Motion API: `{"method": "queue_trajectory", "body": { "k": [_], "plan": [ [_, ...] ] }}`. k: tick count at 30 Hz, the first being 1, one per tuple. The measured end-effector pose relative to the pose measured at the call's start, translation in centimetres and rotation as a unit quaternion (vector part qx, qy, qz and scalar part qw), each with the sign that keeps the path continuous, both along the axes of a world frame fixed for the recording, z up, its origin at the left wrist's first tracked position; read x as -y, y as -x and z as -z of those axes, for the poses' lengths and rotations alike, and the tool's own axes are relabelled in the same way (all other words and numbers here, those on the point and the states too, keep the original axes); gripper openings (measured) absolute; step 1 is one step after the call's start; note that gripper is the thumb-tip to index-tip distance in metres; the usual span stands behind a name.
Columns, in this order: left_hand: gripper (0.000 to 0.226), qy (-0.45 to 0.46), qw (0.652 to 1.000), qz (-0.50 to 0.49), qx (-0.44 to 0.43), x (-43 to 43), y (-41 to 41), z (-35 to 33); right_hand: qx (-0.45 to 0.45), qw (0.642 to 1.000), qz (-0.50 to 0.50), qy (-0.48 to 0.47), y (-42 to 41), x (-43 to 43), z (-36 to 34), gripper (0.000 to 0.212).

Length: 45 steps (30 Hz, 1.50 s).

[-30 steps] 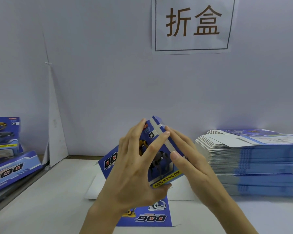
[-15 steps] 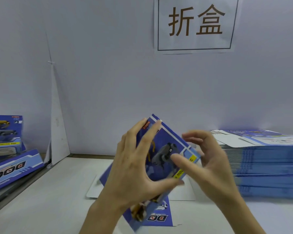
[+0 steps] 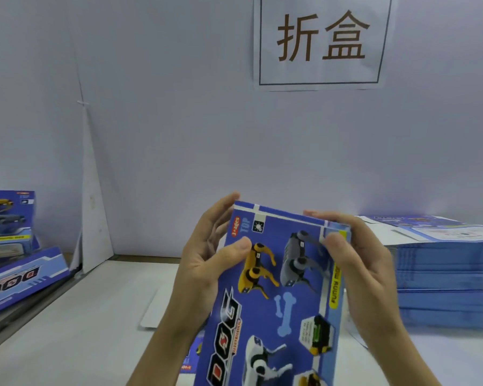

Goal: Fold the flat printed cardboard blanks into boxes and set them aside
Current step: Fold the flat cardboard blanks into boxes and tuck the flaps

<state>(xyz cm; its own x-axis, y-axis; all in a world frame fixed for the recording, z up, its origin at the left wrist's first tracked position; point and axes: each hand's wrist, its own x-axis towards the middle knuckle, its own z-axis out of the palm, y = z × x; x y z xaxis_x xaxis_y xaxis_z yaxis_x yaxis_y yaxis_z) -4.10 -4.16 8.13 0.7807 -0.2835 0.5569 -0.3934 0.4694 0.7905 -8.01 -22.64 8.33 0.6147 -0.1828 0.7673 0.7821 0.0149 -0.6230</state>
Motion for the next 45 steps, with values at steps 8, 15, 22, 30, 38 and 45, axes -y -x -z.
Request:
{"method": "queue_trajectory", "body": {
  "k": [8, 15, 22, 30, 38, 45],
  "plan": [
    [0.018, 0.078, 0.997, -0.012, -0.021, 1.3, 0.9, 0.0, -0.001, 0.998, -0.058, -0.02, 0.5, -0.8, -0.1, 0.022],
    [0.004, 0.069, 0.996, -0.062, 0.003, 1.6, 1.2, -0.1, -0.014, 0.999, -0.043, -0.025, 0.6, -0.7, -0.2, 0.017],
    [0.006, 0.078, 0.994, -0.072, -0.004, 1.7, 1.3, 0.0, 0.002, 1.0, -0.027, 0.006, 0.9, -0.6, -0.3, 0.022],
    [0.008, 0.067, 0.995, -0.075, -0.017, 1.5, 1.0, -0.1, 0.014, 0.999, -0.029, 0.01, 1.1, -0.8, -0.4, 0.021],
    [0.01, 0.072, 0.994, -0.081, -0.005, 1.6, 0.9, -0.1, -0.013, 0.999, 0.039, 0.035, 0.6, -0.5, -0.2, 0.024],
    [0.005, 0.074, 0.993, -0.085, 0.024, 1.5, 0.6, 0.4, -0.189, 0.98, -0.058, 0.007, 0.1, 0.0, -0.6, 0.076]
  ]
}}
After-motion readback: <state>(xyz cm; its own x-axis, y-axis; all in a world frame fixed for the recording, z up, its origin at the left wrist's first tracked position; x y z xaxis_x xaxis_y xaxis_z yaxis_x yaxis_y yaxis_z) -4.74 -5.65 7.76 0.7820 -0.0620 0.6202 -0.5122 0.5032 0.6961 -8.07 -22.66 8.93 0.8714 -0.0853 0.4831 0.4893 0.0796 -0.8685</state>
